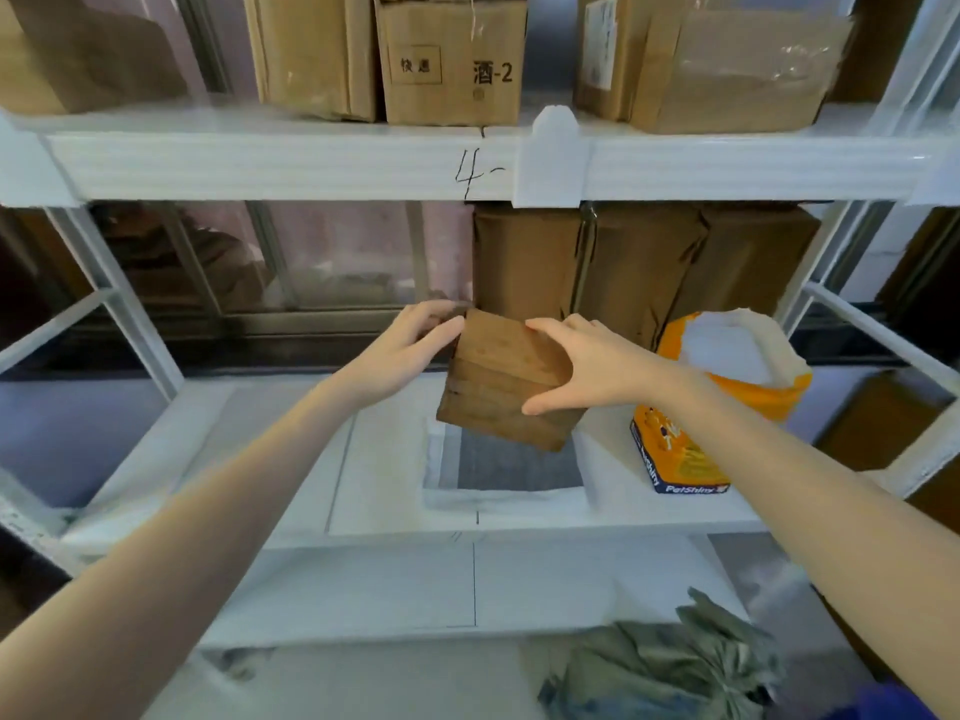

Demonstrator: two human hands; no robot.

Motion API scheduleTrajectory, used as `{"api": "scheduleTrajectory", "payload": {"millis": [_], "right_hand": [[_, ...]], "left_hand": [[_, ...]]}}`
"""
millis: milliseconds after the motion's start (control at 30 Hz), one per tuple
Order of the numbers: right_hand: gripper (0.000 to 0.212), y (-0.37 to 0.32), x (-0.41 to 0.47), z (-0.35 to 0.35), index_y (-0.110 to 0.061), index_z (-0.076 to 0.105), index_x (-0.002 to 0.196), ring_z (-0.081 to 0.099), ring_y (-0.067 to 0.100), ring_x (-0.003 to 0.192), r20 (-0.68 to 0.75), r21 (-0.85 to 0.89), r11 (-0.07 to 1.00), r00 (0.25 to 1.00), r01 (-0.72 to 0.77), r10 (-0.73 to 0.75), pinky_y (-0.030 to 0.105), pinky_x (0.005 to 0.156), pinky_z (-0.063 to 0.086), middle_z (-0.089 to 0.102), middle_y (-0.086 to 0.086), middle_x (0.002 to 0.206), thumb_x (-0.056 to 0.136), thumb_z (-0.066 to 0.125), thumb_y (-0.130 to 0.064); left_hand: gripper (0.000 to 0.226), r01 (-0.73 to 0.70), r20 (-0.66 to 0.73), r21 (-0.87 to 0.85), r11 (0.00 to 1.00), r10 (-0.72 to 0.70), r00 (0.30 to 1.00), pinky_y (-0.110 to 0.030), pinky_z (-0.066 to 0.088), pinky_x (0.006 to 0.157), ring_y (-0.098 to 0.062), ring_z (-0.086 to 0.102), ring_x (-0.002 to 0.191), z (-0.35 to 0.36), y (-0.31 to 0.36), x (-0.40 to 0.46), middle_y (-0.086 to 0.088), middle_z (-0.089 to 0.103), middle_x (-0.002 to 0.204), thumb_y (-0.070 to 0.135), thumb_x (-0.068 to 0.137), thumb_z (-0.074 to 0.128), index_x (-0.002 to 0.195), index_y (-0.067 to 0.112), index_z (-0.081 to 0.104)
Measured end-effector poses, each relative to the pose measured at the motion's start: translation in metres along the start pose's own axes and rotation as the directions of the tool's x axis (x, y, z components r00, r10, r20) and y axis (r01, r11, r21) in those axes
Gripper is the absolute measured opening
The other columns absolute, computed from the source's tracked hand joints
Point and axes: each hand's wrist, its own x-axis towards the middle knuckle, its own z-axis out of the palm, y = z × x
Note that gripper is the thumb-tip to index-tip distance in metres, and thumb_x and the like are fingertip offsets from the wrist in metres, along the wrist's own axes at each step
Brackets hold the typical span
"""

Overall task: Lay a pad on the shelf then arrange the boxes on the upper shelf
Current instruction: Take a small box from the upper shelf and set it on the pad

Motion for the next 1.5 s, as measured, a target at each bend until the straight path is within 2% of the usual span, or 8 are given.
{"api": "scheduleTrajectory", "payload": {"millis": [167, 300, 467, 667, 833, 1100, 1333, 1500], "right_hand": [[0.100, 0.045, 0.049, 0.047, -0.028, 0.015, 0.145, 0.027, 0.028, 0.129, 0.085, -0.053, 0.998, 0.995, -0.043, 0.047, 0.041, 0.103, 0.034, 0.030, 0.007, 0.140, 0.068, 0.070, -0.060], [0.100, 0.078, 0.087, 0.096, -0.026, 0.014, 0.146, 0.022, 0.032, 0.134, 0.119, -0.018, 0.998, 0.991, -0.066, 0.068, 0.045, 0.106, 0.034, 0.025, 0.010, 0.143, 0.069, 0.070, -0.057], [0.096, 0.105, 0.118, 0.156, -0.026, 0.013, 0.146, 0.021, 0.032, 0.134, 0.121, -0.068, 0.994, 0.988, -0.084, 0.092, 0.046, 0.102, 0.036, 0.024, 0.012, 0.145, 0.072, 0.069, -0.054], [0.094, 0.122, 0.152, 0.204, -0.023, 0.014, 0.146, 0.017, 0.036, 0.138, 0.165, -0.099, 0.994, 0.985, -0.040, 0.056, 0.048, 0.108, 0.028, 0.022, 0.015, 0.148, 0.074, 0.068, -0.050], [0.094, 0.129, 0.175, 0.231, -0.021, 0.012, 0.147, 0.009, 0.039, 0.140, 0.192, -0.110, 0.994, 0.981, -0.013, 0.035, 0.055, 0.112, 0.018, 0.018, 0.017, 0.149, 0.076, 0.067, -0.048], [0.097, 0.145, 0.177, 0.254, -0.023, 0.009, 0.148, 0.002, 0.036, 0.144, 0.244, -0.093, 0.995, 0.968, -0.036, 0.058, 0.063, 0.112, 0.008, 0.011, 0.012, 0.155, 0.075, 0.068, -0.050], [0.113, 0.141, 0.169, 0.252, -0.023, -0.003, 0.149, -0.011, 0.032, 0.144, 0.258, -0.091, 0.995, 0.963, -0.051, 0.073, 0.061, 0.112, 0.001, -0.010, 0.010, 0.158, 0.070, 0.071, -0.054], [0.112, 0.132, 0.155, 0.220, -0.025, -0.002, 0.149, -0.009, 0.027, 0.145, 0.186, -0.033, 0.999, 0.982, -0.020, 0.026, 0.057, 0.114, 0.003, -0.012, 0.005, 0.158, 0.069, 0.068, -0.061]], "left_hand": [[0.049, 0.128, -0.024, 0.046, 0.991, -0.127, 0.992, -0.021, 0.019, 0.104, -0.011, 0.028, 0.137, 0.026, -0.058, 0.028, 0.006, 0.033, 0.150, 0.042, 0.098, 0.037, 0.143, 0.024, 0.033], [0.054, 0.159, -0.058, 0.278, 0.947, -0.149, 0.987, -0.023, 0.013, 0.110, -0.015, 0.022, 0.141, 0.048, -0.102, 0.046, 0.003, 0.025, 0.155, 0.040, 0.098, 0.038, 0.147, 0.021, 0.025], [0.063, 0.069, 0.035, 0.569, 0.819, -0.108, 0.993, -0.036, 0.011, 0.118, -0.016, 0.010, 0.146, 0.079, -0.152, 0.061, 0.005, 0.009, 0.159, 0.045, 0.095, 0.039, 0.149, 0.026, 0.012], [0.068, -0.009, 0.163, 0.712, 0.702, -0.153, 0.975, -0.041, 0.006, 0.117, -0.015, 0.002, 0.147, 0.107, -0.186, 0.076, 0.006, 0.001, 0.160, 0.045, 0.096, 0.039, 0.150, 0.027, 0.003], [0.070, -0.044, 0.196, 0.761, 0.648, -0.165, 0.967, -0.044, 0.007, 0.117, -0.018, 0.003, 0.147, 0.109, -0.207, 0.081, 0.003, 0.001, 0.160, 0.045, 0.095, 0.041, 0.150, 0.025, 0.004], [0.066, -0.021, 0.173, 0.749, 0.663, -0.165, 0.971, -0.044, 0.007, 0.117, -0.018, 0.004, 0.147, 0.113, -0.218, 0.090, 0.003, 0.002, 0.160, 0.044, 0.096, 0.038, 0.150, 0.026, 0.005], [0.067, -0.040, 0.180, 0.766, 0.642, -0.155, 0.971, -0.045, 0.008, 0.117, -0.019, 0.004, 0.147, 0.118, -0.213, 0.087, 0.001, 0.003, 0.160, 0.045, 0.095, 0.039, 0.150, 0.024, 0.007], [0.073, -0.019, 0.153, 0.754, 0.657, -0.147, 0.977, -0.047, 0.008, 0.118, -0.020, 0.003, 0.147, 0.108, -0.185, 0.085, 0.003, 0.001, 0.160, 0.050, 0.092, 0.042, 0.150, 0.026, 0.004]]}}
